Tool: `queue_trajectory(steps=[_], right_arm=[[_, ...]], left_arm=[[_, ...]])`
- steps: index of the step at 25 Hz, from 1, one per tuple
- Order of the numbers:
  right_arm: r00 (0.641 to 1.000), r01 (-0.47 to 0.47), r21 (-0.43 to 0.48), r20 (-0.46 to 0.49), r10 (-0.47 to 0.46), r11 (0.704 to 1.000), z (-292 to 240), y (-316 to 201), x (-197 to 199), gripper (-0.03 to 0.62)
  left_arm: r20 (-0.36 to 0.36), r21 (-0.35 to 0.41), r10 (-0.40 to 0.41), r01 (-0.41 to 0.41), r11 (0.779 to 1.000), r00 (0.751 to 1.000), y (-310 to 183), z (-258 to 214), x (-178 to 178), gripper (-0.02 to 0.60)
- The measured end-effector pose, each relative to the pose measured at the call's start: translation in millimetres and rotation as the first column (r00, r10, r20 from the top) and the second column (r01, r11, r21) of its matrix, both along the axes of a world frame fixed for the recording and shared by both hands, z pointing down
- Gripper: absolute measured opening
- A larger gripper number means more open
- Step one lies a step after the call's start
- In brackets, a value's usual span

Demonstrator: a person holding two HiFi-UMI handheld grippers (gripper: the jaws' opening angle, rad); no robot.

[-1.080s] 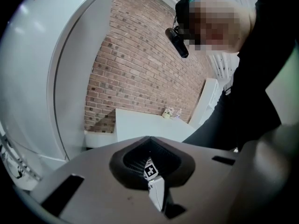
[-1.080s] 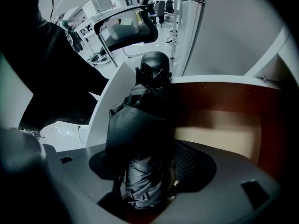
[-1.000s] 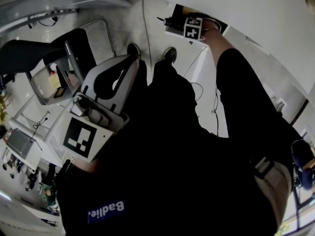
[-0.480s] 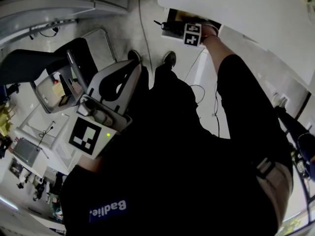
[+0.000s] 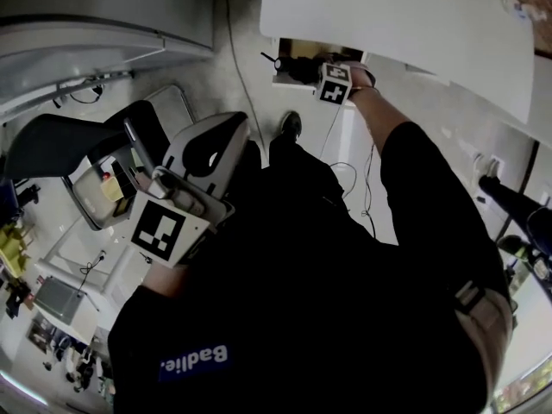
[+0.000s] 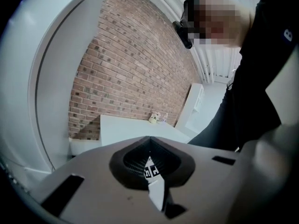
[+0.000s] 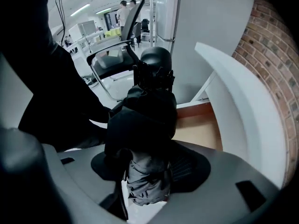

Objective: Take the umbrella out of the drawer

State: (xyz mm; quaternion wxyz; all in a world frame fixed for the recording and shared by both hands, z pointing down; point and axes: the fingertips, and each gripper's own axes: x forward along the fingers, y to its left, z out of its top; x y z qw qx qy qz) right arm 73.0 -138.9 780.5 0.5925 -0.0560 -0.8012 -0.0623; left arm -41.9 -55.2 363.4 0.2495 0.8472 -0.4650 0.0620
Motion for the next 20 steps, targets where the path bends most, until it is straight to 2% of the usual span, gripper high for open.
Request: queue_trajectory(steps=[7,11,20], right_arm=[[0.992,-0.113,0.025,0.061,0.111,0.993,-65.2,12.4,1.7,0.264],[0.983,-0.176,0.055,0.066,0.172,0.983,-92.4,12.8,11.2,0.264],[0.981,-0.194,0.169,0.044,0.189,0.966,-168.1,-3.8,35.1,0.264]], left_arm=[[-0.051,0.081,0.052,-0.048,0.996,0.997,-1.5,-28.9,-0.8,0.002],[-0.055,0.112,0.078,-0.071,0.991,0.995,3.4,-34.4,-6.2,0.003],[-0.085,0.225,0.127,-0.105,0.969,0.988,1.8,-65.5,1.7,0.002]])
